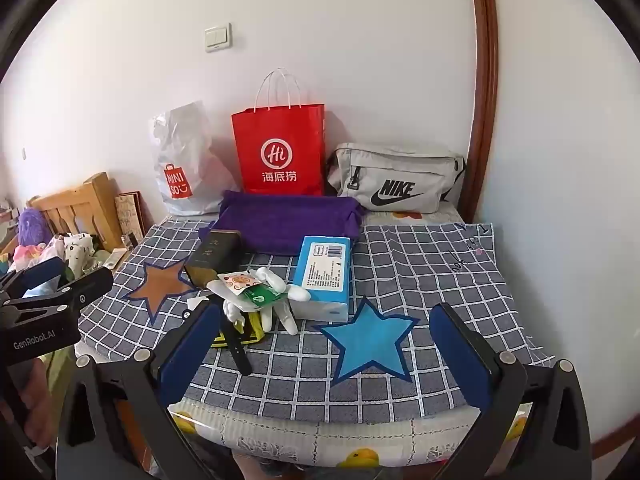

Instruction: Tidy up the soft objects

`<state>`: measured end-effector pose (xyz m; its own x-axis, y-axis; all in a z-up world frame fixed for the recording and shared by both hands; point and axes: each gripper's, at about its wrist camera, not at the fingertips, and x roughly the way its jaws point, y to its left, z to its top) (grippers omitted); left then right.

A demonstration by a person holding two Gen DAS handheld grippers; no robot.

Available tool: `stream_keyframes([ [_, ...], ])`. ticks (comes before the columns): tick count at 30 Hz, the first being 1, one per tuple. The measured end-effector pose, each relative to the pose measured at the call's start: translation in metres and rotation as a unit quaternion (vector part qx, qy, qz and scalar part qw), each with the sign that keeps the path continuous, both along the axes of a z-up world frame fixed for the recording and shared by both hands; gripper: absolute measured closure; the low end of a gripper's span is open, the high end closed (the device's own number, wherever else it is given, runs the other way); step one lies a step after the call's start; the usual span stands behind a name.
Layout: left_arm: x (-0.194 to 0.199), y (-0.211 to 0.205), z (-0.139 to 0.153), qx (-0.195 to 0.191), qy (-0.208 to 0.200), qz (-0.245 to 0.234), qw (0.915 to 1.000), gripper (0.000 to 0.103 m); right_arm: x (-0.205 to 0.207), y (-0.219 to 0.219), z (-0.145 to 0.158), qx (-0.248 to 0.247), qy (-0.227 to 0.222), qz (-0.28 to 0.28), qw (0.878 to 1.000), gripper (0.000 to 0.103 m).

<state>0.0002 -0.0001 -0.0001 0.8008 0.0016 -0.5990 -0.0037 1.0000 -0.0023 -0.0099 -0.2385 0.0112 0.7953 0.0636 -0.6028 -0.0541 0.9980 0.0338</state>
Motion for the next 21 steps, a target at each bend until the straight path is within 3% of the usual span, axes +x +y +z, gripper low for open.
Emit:
stream_keyframes([
  [14,0.007,-0.013,0.007,-0.009,0.007,-0.004,0.9999,0.000,-0.001,-0.002,0.007,0.001,-0.001,-0.001,1.000,0.000],
  [21,0.000,-0.001,0.004,-0.019,0.006,-0.005,0.9998,0.000,-0.003,0.000,0.005,0.001,-0.004,0.001,1.000,0.000],
])
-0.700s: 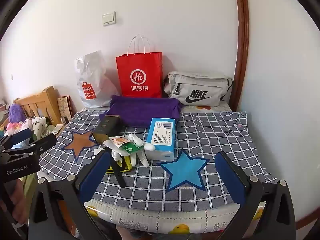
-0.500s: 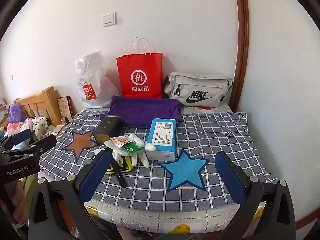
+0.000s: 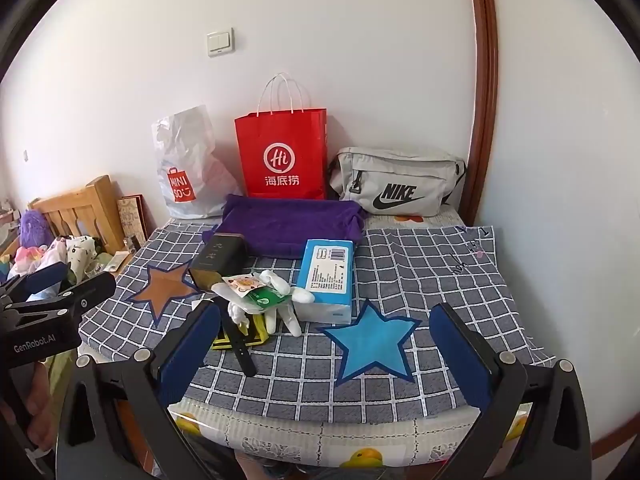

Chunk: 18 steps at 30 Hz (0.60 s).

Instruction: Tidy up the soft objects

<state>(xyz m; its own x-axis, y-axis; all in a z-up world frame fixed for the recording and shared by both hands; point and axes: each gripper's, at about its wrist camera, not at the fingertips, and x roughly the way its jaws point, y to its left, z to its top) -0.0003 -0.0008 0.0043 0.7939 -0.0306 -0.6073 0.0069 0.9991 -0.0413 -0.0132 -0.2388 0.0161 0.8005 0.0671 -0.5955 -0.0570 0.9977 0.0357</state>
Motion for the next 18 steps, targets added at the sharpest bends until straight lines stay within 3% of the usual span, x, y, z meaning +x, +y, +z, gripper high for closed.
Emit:
stream_keyframes([
  [18,-0.002,0.012,0.003,-0.005,-0.001,0.004,1.0000,0.000,-0.002,0.006,0.004,-0.003,-0.005,0.004,1.000,0.000],
])
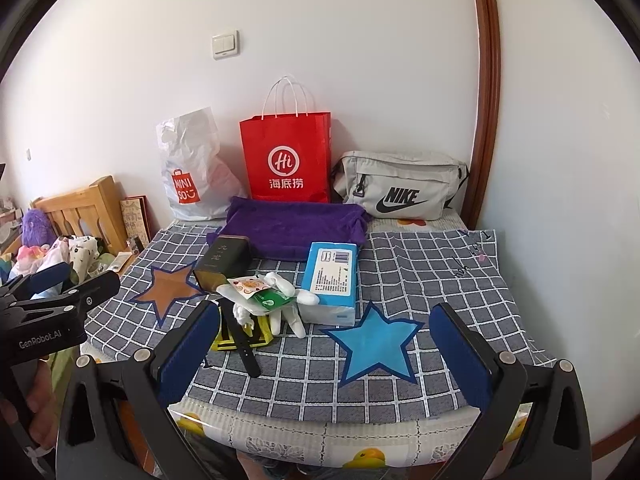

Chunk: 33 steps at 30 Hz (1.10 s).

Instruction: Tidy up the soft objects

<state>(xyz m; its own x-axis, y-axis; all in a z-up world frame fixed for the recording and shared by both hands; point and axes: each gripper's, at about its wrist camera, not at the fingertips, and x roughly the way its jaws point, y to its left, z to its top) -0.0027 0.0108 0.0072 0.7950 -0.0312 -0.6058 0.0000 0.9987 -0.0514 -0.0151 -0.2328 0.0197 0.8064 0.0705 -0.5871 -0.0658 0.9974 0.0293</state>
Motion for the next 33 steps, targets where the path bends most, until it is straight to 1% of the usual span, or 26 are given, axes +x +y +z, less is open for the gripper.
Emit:
stream_keyframes([
  [20,0.0005,0.0054,0.0031,0.006,-0.001,0.006,1.0000,0.000,-0.0027,0.0006,0.0026,0.002,-0.007,0.002,1.000,0.000],
  [33,-0.0027,0.0013,0.0023,0.013,-0.008,0.011,0.9998,0.000,-0.0067,0.0012,0.0040,0.001,-0.012,0.004,1.000,0.000],
])
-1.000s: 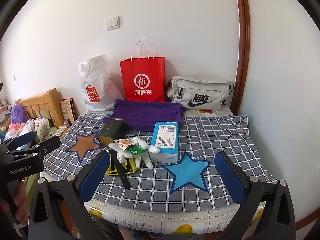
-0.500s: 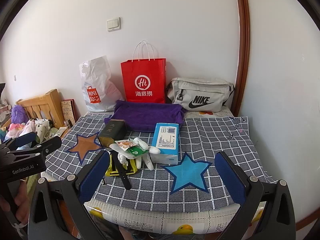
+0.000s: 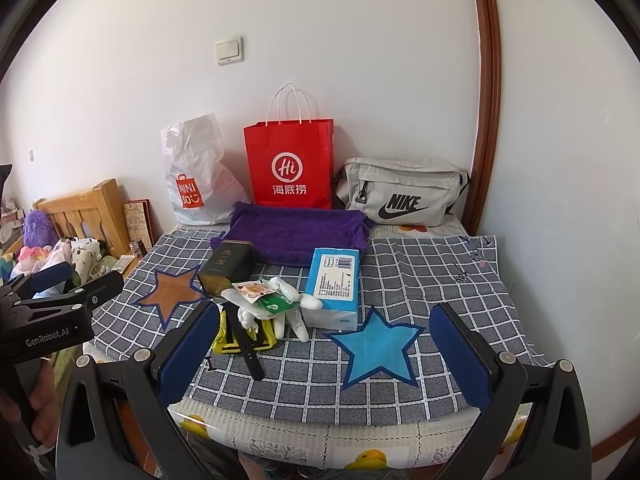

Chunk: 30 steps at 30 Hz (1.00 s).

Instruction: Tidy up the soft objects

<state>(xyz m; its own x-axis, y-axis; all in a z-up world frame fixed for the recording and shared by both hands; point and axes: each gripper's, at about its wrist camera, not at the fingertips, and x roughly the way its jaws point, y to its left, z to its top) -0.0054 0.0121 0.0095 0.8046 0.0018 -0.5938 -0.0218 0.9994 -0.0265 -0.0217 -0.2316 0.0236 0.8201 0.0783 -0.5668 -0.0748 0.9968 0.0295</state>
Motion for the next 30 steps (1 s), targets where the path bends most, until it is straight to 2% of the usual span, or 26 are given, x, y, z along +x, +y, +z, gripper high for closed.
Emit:
stream_keyframes([
  [30,-0.0013,-0.0011,-0.0007,0.002,-0.001,0.000,1.0000,0.000,-0.0031,-0.0003,0.0011,-0.001,-0.005,0.003,1.000,0.000],
])
